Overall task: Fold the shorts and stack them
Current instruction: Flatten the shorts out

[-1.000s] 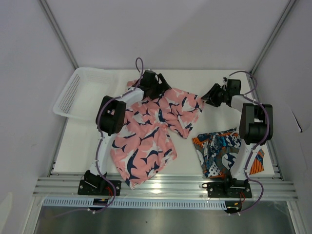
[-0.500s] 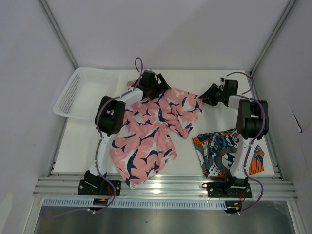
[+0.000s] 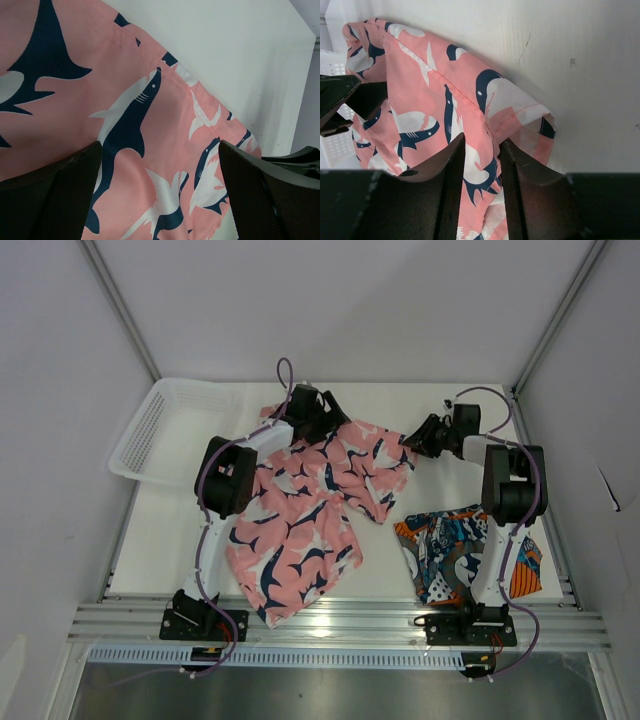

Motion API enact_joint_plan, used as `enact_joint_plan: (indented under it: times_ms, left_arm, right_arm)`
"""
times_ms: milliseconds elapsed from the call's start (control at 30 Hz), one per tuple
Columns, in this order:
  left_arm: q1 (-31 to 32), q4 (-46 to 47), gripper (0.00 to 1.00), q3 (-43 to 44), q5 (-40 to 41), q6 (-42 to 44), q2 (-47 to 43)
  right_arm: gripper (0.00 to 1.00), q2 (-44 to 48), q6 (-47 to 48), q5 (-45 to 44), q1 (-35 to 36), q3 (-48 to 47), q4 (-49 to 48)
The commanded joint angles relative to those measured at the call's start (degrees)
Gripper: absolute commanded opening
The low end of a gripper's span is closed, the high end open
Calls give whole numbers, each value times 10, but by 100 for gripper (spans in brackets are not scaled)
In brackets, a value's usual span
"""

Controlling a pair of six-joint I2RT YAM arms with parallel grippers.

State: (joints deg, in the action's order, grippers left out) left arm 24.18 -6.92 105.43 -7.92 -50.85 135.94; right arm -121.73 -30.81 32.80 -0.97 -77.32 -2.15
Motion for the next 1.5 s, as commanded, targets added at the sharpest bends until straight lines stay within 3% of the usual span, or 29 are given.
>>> enact_joint_plan:
  times_ms: [0,300,500,833,1067,1467]
  left_arm:
    - [-4,16,99,0,-9,16,-41]
    - [-4,15,99,0,-7,17,-42]
    - [-4,16,99,0,-7,18,-43]
    - [-12,66,99,-51,-25,15,-80]
    - [-35,74,99,-74,-73,9,-157]
    - [-70,-41,99,-102,-8,80,-257]
  right_arm:
    - [35,0,11,-12,4,-13,9]
    - [27,-18,7,-43,7,-37,73]
    - [0,-20,-5,-17,4,-51,63]
    - [0,-19,-93,53,-41,-121,35]
    - [0,-126,-120,64,-61,-250,62]
    - [1,-260,-166,39,-106,-411,81]
